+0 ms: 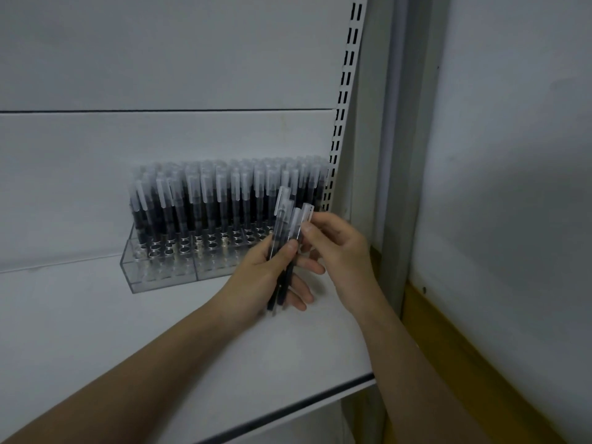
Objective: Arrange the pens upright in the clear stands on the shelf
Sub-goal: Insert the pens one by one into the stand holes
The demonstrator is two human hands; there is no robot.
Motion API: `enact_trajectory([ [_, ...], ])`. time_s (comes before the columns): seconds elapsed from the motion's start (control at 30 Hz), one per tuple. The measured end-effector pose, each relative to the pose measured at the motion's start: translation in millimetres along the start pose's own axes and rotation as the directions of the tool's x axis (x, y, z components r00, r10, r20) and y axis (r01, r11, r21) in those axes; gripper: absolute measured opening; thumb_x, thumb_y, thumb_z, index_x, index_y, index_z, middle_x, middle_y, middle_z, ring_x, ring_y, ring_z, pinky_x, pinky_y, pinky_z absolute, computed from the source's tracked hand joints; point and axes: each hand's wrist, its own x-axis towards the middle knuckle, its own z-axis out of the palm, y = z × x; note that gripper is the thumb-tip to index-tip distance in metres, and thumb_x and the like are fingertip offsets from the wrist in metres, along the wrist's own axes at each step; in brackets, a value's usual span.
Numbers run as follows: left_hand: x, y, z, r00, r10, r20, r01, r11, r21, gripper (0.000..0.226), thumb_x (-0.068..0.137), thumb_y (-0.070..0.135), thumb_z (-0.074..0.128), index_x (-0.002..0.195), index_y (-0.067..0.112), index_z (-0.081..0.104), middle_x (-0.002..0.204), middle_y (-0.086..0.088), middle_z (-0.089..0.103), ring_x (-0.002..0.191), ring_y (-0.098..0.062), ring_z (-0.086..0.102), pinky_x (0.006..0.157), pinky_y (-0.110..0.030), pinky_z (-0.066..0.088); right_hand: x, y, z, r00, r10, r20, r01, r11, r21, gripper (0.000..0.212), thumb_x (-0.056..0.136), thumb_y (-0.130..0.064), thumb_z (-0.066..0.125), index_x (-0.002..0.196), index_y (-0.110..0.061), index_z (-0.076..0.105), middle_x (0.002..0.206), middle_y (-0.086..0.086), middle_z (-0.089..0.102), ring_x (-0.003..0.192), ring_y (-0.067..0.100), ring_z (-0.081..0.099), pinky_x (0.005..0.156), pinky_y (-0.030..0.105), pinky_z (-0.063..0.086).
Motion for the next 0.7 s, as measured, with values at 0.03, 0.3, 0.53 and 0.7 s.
enact_trajectory([
  [0.03,0.6,-0.3,-0.3,1.000,-0.004,-0.003,0.004,1.000,0.002,0.021,0.105,0.022,0.040,0.111,0.009,0.056,0.091,-0.016,0.074,0.052,-0.030,0.063,0.048,-0.034,0.055,0.5,0.1,-0.3,1.000,0.001,-0.013,-0.001,1.000,0.006,0.009,0.095,-0.012,0.063,0.101,-0.011,0.070,0.085,-0.001,0.071,0.076,0.007,0.065,0.068,0.019,0.050],
  [0.3,0.9,-1.4,-2.2,1.000,0.007,0.026,-0.009,0.996,0.087,0.021,0.101,0.019,0.049,0.119,0.009,0.055,0.099,-0.015,0.074,0.049,-0.026,0.060,0.045,-0.030,0.051,4.3,2.6,-3.3,0.982,0.054,-0.180,-0.035,0.994,0.104,0.009,0.093,-0.015,0.067,0.100,-0.009,0.066,0.090,0.003,0.074,0.079,0.010,0.069,0.064,0.018,0.052],
  [0.53,1.5,-1.5,-3.9,0.999,-0.028,0.023,0.027,0.998,0.056,0.023,0.102,0.020,0.049,0.121,0.012,0.057,0.098,-0.015,0.074,0.052,-0.028,0.061,0.049,-0.033,0.055,5.9,1.9,-3.4,0.970,0.059,-0.237,-0.025,0.989,0.144,0.007,0.089,-0.014,0.072,0.092,-0.011,0.066,0.075,-0.004,0.072,0.067,0.007,0.065,0.061,0.019,0.051],
  [0.7,2.6,-4.3,-4.6,1.000,0.021,-0.005,-0.020,0.990,0.137,0.022,0.103,0.019,0.047,0.121,0.011,0.056,0.093,-0.014,0.074,0.048,-0.027,0.057,0.041,-0.029,0.047,5.7,3.4,-3.2,0.975,0.085,-0.204,-0.046,0.981,0.187,0.009,0.094,-0.020,0.066,0.101,-0.014,0.067,0.088,0.003,0.070,0.077,0.012,0.064,0.070,0.027,0.051],
])
